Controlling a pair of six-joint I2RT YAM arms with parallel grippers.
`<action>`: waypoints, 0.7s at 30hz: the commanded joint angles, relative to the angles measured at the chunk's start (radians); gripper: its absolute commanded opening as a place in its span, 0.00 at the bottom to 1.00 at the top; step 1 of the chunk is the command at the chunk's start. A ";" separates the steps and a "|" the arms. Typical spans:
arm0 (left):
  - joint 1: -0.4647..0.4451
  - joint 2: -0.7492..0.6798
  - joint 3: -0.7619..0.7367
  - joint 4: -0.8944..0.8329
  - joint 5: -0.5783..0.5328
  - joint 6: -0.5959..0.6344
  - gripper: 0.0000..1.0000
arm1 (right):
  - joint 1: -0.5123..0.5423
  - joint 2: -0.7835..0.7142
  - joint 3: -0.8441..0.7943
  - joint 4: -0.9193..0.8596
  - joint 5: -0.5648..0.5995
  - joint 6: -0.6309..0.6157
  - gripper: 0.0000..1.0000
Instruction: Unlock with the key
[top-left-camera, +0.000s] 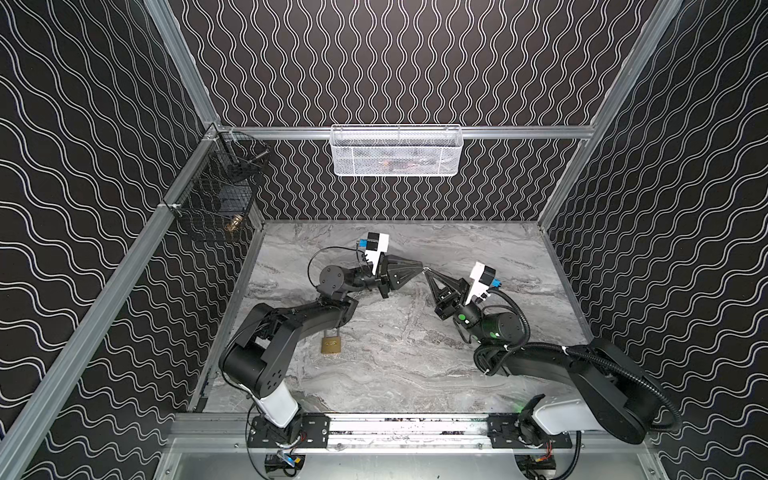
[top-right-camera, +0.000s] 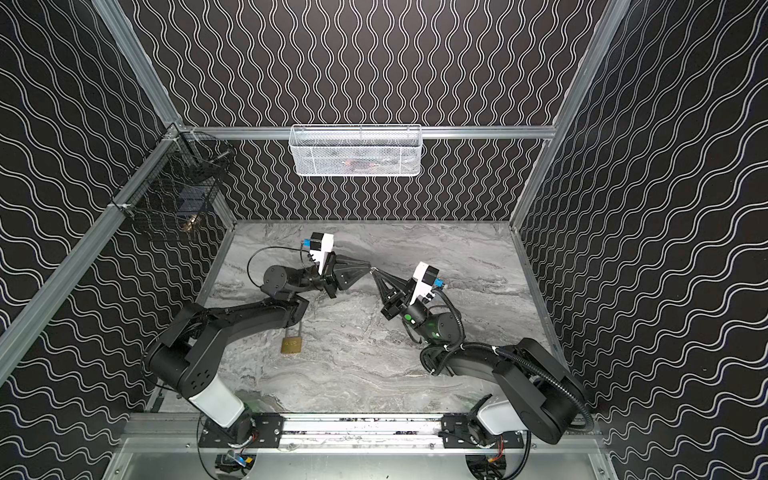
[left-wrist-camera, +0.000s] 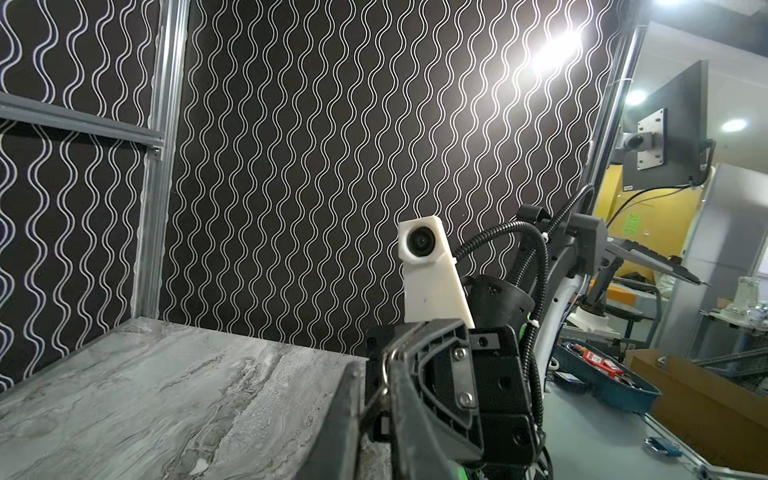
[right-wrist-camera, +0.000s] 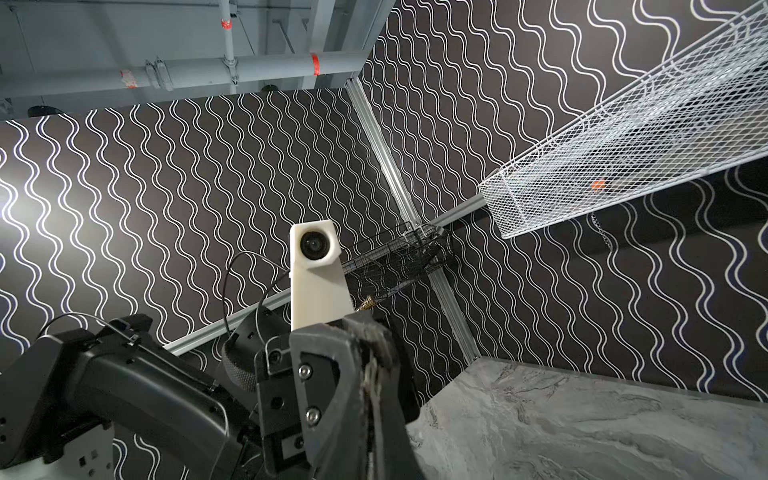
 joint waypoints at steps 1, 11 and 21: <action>0.001 0.001 0.005 0.032 0.036 -0.023 0.13 | 0.000 -0.004 0.003 0.138 0.007 0.014 0.00; 0.000 0.015 0.023 0.032 0.013 -0.049 0.00 | -0.001 -0.010 -0.010 0.137 0.038 0.015 0.00; 0.071 0.028 0.033 0.023 -0.049 -0.158 0.00 | -0.017 -0.116 -0.167 0.135 0.133 -0.033 0.74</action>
